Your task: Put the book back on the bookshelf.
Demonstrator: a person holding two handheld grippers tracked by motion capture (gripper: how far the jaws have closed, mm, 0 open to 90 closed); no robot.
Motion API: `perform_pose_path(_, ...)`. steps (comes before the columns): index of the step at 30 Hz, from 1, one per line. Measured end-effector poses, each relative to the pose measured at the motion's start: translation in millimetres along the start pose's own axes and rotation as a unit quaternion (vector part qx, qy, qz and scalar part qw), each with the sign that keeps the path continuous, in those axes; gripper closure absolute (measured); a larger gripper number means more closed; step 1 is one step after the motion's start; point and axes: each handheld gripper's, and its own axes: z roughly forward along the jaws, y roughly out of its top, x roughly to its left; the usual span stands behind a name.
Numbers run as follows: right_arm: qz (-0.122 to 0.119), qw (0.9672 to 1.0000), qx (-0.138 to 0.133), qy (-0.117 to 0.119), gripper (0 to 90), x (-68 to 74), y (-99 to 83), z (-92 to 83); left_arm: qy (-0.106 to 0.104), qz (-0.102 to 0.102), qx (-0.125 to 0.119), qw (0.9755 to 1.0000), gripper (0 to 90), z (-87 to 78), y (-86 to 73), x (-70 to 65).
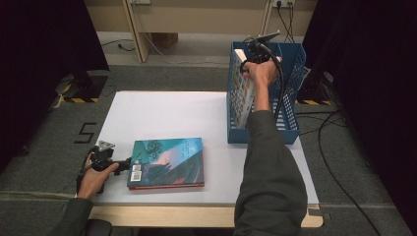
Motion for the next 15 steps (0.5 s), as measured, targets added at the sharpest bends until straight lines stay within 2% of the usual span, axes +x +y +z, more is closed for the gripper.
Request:
perform_pose_path(3, 0.006, 0.9994, -0.021, 0.026, 65.1, -2.6, -1.2, -11.1, 0.000, 0.000, 0.000, 1.0000, 4.4, 0.0, -0.1, 0.0)
perform_pose_path(4, 0.002, 0.9991, -0.024, 0.034, 60.5, -3.4, -4.1, -18.5, 0.000, -0.001, -0.001, 1.0000, 4.5, 0.1, -0.1, -0.1)
perform_pose_path(9, -0.016, 0.9982, -0.026, 0.052, 56.4, -4.9, -17.3, -27.9, 0.000, -0.001, -0.001, 1.0000, 4.4, 0.0, -0.2, 0.0)
perform_pose_path(15, -0.024, 0.9962, -0.032, 0.078, 53.6, -13.6, -39.2, -34.9, 0.000, 0.000, -0.001, 1.0000, 4.4, 0.1, -0.2, -0.1)
